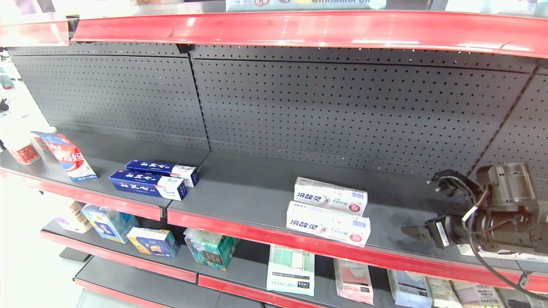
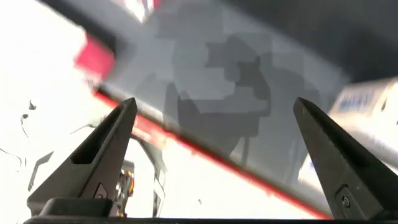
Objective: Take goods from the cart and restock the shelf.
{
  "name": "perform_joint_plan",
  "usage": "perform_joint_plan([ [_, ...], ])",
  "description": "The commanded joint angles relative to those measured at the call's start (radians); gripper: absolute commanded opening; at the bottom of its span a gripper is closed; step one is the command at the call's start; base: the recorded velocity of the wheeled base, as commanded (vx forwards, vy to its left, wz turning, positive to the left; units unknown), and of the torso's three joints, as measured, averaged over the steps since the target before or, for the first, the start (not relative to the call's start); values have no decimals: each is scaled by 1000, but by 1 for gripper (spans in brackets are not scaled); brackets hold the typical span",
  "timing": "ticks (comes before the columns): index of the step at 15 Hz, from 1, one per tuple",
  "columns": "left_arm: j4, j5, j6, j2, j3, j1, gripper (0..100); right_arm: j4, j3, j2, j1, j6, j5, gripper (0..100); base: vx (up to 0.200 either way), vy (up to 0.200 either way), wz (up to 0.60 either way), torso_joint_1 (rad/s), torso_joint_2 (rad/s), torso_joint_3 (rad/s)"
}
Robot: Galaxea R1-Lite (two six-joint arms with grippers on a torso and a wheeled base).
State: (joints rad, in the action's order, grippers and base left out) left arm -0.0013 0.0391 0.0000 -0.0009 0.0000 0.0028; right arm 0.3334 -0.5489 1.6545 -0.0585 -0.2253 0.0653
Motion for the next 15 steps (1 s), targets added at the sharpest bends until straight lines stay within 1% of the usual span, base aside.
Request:
perform_joint_plan([
  [1, 0, 1, 0, 1, 0, 0, 100, 10, 34, -24, -15, 7, -7, 100, 0, 0, 0, 0, 0, 0],
  [6, 0, 1, 0, 1, 0, 0, 100, 33, 34, 42, -60, 27, -13, 100, 0, 0, 0, 0, 0, 0],
  [8, 0, 1, 0, 1, 0, 0, 100, 151, 66, 114, -58, 24, -30, 100, 0, 0, 0, 0, 0, 0],
  [11, 0, 1, 0, 1, 0, 0, 100, 159, 72, 130, -55, 20, -42, 100, 0, 0, 0, 0, 0, 0],
  [14, 0, 1, 0, 1, 0, 0, 100, 161, 69, 134, -99, 26, -39, 100, 0, 0, 0, 0, 0, 0],
  [15, 0, 1, 0, 1, 0, 0, 100, 161, 69, 134, -99, 26, -39, 100, 0, 0, 0, 0, 0, 0],
])
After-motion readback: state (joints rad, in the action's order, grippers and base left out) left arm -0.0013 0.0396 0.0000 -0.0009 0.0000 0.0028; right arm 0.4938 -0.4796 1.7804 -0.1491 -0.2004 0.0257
